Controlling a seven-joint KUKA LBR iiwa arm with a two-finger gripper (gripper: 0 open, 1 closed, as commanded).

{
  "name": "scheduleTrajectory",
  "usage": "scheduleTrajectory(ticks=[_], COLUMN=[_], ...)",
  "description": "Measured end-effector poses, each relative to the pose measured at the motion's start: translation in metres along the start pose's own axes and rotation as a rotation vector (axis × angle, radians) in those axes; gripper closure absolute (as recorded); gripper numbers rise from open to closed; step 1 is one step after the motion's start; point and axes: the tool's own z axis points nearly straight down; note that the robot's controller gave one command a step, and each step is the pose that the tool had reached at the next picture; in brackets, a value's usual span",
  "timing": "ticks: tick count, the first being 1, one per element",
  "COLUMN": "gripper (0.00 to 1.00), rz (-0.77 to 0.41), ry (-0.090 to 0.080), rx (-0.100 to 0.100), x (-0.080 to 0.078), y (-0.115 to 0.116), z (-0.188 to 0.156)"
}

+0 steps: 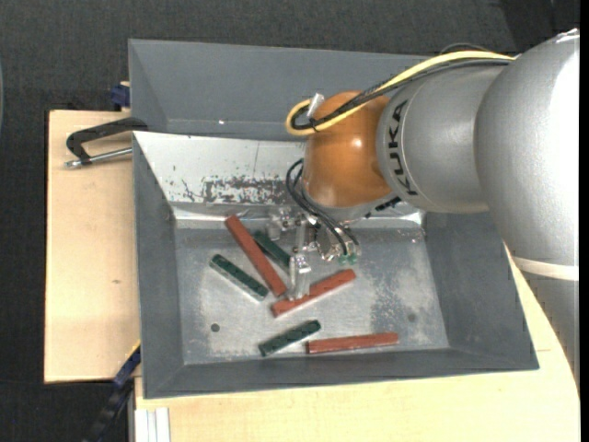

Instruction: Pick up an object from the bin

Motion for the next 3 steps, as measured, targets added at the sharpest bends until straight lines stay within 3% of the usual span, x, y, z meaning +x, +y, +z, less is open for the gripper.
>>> scheduleTrajectory(ticks=[1,2,3], gripper=[0.0,0.0,0.0], rz=[-0.176,0.032,-0.071], ry=[-0.004,-0.003,-0.004], rx=[-0.005,-0.003,-0.002], x=[-0.008,-0.012,-0.023], y=[0.031,0.029,0.048], z=[0.009,-0.006,0.005])
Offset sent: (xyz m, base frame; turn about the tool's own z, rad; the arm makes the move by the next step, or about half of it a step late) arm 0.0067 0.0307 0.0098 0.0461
